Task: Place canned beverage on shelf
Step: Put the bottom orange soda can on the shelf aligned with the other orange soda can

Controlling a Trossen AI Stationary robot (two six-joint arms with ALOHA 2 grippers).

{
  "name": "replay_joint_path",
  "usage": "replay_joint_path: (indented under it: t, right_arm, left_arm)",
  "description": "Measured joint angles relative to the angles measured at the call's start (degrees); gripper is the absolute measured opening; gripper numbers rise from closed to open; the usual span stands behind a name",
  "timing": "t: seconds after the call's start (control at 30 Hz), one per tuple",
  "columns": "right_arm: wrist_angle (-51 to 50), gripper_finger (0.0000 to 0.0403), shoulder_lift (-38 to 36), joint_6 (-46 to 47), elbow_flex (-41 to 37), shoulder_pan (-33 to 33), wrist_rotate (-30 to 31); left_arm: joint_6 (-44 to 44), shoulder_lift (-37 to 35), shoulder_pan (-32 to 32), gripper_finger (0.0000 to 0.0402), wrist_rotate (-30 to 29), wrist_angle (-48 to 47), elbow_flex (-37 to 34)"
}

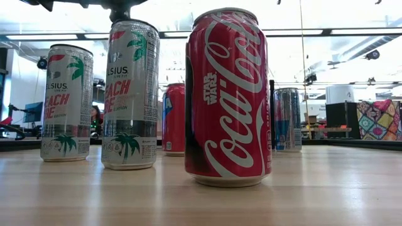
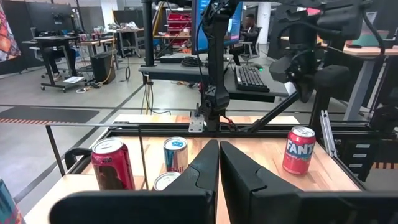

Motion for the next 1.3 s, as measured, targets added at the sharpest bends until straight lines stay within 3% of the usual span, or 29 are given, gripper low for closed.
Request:
replay_joint_path:
  t: [0.23,0.53,0.73,1.07,1.2,1.3]
  right_arm:
    - [-0.34,0.0011,1.9,2.3,0.0,2.01,1.48]
    - [-3.61,0.0033,3.89,-3.26,-0.02,0.92,4.61]
    - [-2.33,0.0115,3.15,-1.09,-0.02,-0.58,4.61]
    - [-1.38,0.0308,5.7,0.68,-0.03,-0.54,6.01]
    - [2.93,0.0354,7.39,-3.83,-0.04,-0.6,6.12]
    - [3.2,0.0364,9.29,-3.73,-0.04,-0.65,6.11]
  left_arm:
    - [0.46,0.02,0.0,0.0,-0.02,0.09,-0.37]
    - [2.59,0.0,-0.24,0.0,-0.09,1.73,-0.39]
    - [2.6,0.0,-0.26,0.0,-0.09,1.27,-0.39]
    - [2.49,0.0,-0.26,0.0,-0.07,0.93,-0.37]
    - [2.4,0.0,-0.26,0.0,-0.05,0.74,-0.39]
    - [2.4,-0.02,-0.24,0.0,-0.04,0.76,-0.39]
